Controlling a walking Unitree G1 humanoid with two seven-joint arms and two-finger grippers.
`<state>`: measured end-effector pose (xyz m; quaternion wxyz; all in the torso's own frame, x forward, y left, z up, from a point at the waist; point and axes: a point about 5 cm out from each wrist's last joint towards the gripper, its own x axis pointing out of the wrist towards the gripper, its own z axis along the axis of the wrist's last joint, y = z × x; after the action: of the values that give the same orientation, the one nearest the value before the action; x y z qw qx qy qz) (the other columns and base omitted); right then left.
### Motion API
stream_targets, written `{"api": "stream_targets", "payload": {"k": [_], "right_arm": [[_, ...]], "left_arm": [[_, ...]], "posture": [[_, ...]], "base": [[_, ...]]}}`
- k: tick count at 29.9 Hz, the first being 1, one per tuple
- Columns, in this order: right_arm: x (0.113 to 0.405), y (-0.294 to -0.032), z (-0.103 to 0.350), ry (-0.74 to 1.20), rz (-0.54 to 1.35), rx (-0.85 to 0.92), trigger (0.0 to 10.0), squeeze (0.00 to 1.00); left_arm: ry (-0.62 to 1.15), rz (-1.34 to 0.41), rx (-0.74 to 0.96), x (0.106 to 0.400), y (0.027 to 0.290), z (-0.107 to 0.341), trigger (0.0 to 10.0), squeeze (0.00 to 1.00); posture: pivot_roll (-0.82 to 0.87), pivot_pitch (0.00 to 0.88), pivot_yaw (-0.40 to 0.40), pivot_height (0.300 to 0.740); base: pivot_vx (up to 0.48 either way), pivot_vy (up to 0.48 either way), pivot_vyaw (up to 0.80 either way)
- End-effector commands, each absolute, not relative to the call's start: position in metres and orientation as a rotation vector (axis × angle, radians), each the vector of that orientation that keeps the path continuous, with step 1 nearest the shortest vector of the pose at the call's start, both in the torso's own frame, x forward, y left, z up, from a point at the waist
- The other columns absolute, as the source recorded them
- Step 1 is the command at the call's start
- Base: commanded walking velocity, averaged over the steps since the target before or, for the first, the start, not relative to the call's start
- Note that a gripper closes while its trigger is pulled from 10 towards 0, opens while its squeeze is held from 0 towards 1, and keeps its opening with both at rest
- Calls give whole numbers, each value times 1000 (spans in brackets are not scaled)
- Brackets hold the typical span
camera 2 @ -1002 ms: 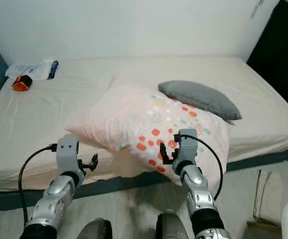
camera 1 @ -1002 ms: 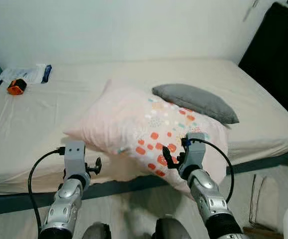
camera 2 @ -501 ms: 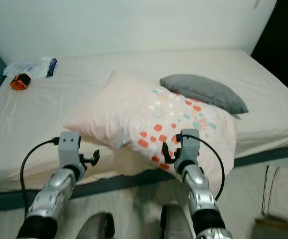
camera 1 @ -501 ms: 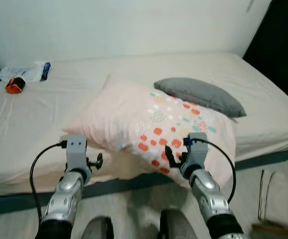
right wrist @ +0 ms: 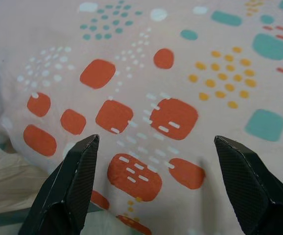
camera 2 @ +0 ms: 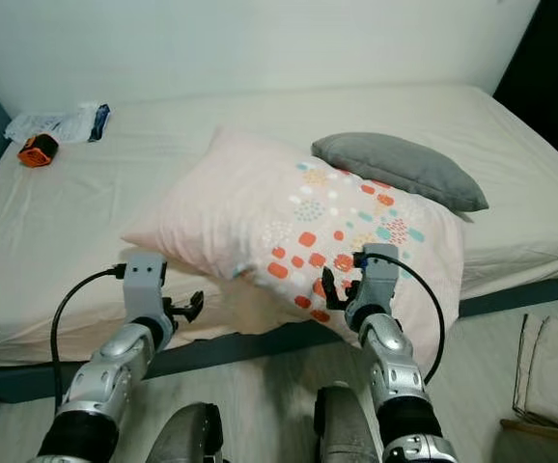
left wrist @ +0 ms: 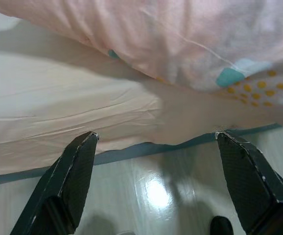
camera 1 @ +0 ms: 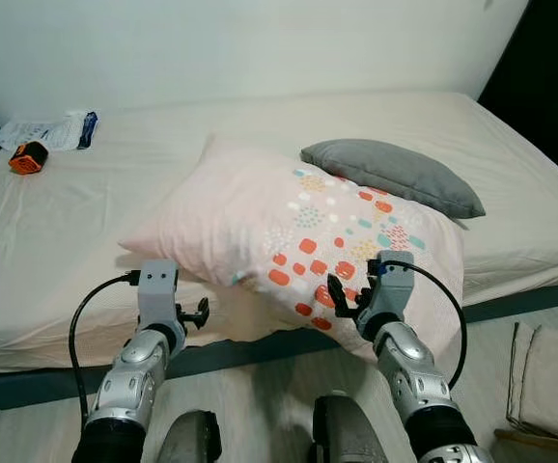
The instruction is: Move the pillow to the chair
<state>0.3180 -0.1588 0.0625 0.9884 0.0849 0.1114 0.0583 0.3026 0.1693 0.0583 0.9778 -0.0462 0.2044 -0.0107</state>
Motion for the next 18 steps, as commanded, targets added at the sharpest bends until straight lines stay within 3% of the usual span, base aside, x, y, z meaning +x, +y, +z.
{"api": "stream_targets", "payload": {"k": [1, 12, 16, 18], "right_arm": [[318, -156, 60, 240, 124, 183, 10000, 0], [318, -150, 60, 252, 177, 170, 10000, 0], [318, -146, 63, 244, 210, 224, 10000, 0], [317, -143, 68, 233, 240, 249, 10000, 0]], "left_arm": [[436, -9, -98, 300, 175, 55, 10000, 0], [436, -51, -62, 305, 177, 62, 10000, 0], [436, -73, -127, 308, 178, 68, 10000, 0], [423, -122, -260, 317, 178, 78, 10000, 0]], "posture": [[9, 112, -9, 607], [26, 178, -11, 607], [29, 222, 0, 598], [24, 251, 10, 584]], "base": [[0, 0, 0], [0, 0, 0], [0, 0, 0], [0, 0, 0]]}}
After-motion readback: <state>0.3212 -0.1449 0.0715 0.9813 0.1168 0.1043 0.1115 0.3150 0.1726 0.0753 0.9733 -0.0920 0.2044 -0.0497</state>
